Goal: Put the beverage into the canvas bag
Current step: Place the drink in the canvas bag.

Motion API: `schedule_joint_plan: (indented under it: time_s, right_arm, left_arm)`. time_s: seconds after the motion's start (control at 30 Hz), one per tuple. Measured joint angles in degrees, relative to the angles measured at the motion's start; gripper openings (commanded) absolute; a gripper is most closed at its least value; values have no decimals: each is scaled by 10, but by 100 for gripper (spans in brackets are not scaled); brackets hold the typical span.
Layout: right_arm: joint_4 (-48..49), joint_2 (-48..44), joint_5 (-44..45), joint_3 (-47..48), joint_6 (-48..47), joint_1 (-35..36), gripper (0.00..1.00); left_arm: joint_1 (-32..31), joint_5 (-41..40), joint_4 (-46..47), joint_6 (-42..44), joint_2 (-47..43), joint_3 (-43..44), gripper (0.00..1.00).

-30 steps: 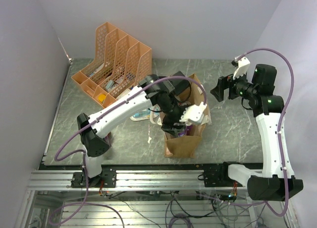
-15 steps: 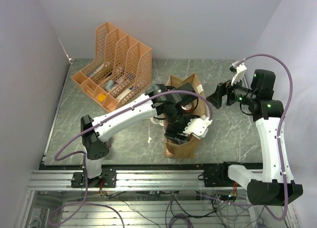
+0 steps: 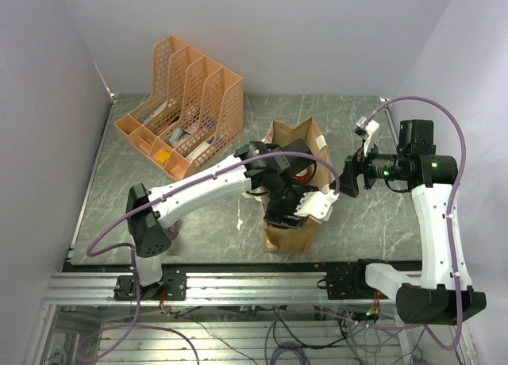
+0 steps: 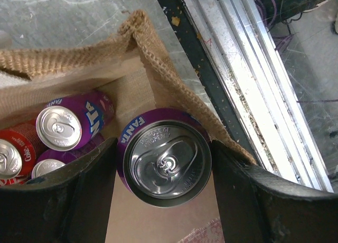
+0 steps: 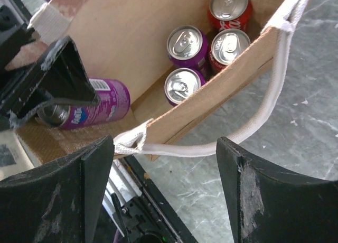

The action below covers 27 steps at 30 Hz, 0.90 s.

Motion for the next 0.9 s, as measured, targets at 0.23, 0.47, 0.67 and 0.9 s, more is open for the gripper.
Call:
schedule_joint_plan:
  time_s: [0.23, 0.47, 0.67, 0.9]
  right_arm:
    - [-59, -12, -20, 0, -87, 0, 69]
    - [-95, -82, -53, 8, -200, 0, 65]
    - [-106, -77, -65, 20, -267, 35, 56]
    - [-99, -25, -49, 20, -268, 165, 55]
  left_arm:
    - [10, -9, 12, -28, -23, -8, 7]
    - [71, 17, 26, -79, -28, -6, 7]
    - [120, 40, 52, -128, -28, -5, 7]
    - [161, 59, 77, -169, -31, -4, 7]
